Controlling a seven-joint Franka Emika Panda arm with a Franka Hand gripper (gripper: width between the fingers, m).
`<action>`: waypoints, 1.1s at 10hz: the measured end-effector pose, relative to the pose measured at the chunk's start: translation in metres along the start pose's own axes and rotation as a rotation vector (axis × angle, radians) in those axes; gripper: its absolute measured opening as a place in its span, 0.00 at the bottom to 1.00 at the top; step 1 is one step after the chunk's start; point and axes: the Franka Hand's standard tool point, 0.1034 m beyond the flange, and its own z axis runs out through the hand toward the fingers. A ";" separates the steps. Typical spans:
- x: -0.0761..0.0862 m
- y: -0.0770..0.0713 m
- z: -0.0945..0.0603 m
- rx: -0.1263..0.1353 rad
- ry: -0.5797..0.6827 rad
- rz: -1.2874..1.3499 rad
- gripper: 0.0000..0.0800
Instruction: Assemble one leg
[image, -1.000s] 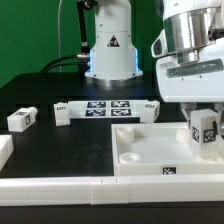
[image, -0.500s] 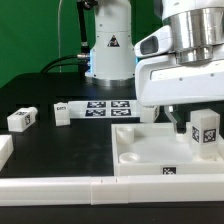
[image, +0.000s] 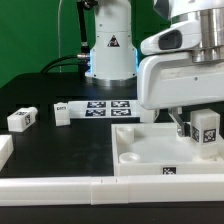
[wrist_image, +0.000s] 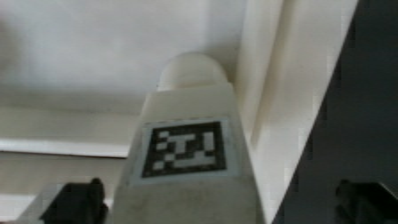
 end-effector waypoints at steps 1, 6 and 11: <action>0.000 0.000 0.000 -0.002 0.006 -0.017 0.81; 0.000 0.001 0.000 -0.002 0.005 -0.028 0.36; -0.002 0.002 0.001 0.004 0.012 0.292 0.36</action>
Offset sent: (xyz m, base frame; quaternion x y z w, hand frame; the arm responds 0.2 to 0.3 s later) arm 0.0000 0.0000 0.0000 0.0000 0.0000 0.0000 1.0000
